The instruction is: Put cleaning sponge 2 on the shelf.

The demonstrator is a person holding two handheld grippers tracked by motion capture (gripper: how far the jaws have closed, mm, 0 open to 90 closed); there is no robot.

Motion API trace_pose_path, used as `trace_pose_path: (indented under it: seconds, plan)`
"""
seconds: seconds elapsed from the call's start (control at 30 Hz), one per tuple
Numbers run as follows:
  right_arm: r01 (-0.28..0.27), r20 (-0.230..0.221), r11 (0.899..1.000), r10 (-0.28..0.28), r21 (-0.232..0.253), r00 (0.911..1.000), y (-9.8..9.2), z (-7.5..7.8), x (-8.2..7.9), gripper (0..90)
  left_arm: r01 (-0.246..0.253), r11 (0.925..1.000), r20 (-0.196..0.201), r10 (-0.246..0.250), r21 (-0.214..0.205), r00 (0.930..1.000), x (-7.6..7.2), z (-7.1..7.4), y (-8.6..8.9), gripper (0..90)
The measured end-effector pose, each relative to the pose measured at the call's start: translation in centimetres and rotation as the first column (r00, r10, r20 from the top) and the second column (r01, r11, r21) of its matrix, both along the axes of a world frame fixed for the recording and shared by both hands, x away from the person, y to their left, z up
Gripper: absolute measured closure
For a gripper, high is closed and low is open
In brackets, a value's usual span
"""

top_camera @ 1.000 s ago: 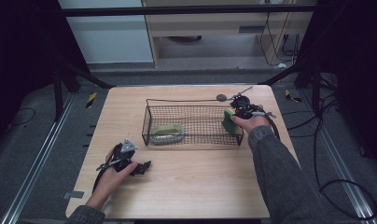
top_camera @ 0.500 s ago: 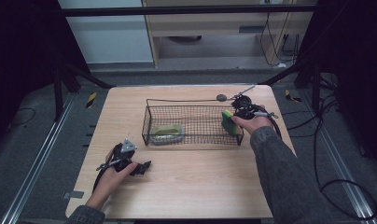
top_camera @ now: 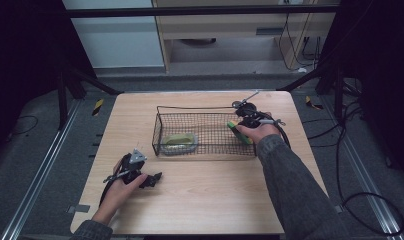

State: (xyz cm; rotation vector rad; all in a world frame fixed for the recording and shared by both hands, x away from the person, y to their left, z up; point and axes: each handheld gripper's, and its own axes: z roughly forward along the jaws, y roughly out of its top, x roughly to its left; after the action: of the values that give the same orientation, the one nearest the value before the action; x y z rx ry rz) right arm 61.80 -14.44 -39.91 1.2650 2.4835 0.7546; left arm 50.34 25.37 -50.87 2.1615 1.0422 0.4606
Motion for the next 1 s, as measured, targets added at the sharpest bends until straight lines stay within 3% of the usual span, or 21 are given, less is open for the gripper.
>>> trace_pose_path:
  seconds: [0.6, 0.77, 1.0]
  plan:
    - [-0.026, -0.031, 0.999, 0.027, 0.028, 0.9992, 2.5, -0.7, 0.2, 54.3, -0.001, 1.0, 0.0, 0.001, -0.001, 1.0, 0.1, 0.0, -0.1, 0.0]
    - [-0.029, -0.055, 1.0, 0.03, 0.009, 0.998, 3.2, -1.4, 0.4, 52.6, -0.001, 1.0, 0.0, 0.001, -0.002, 1.0, 0.1, 0.0, -0.1, 0.0]
    - [-0.031, -0.051, 0.999, 0.032, 0.007, 0.9982, 3.3, -1.3, 0.4, 50.2, -0.001, 1.0, 0.0, 0.001, -0.002, 1.0, 0.1, 0.0, -0.1, 0.0]
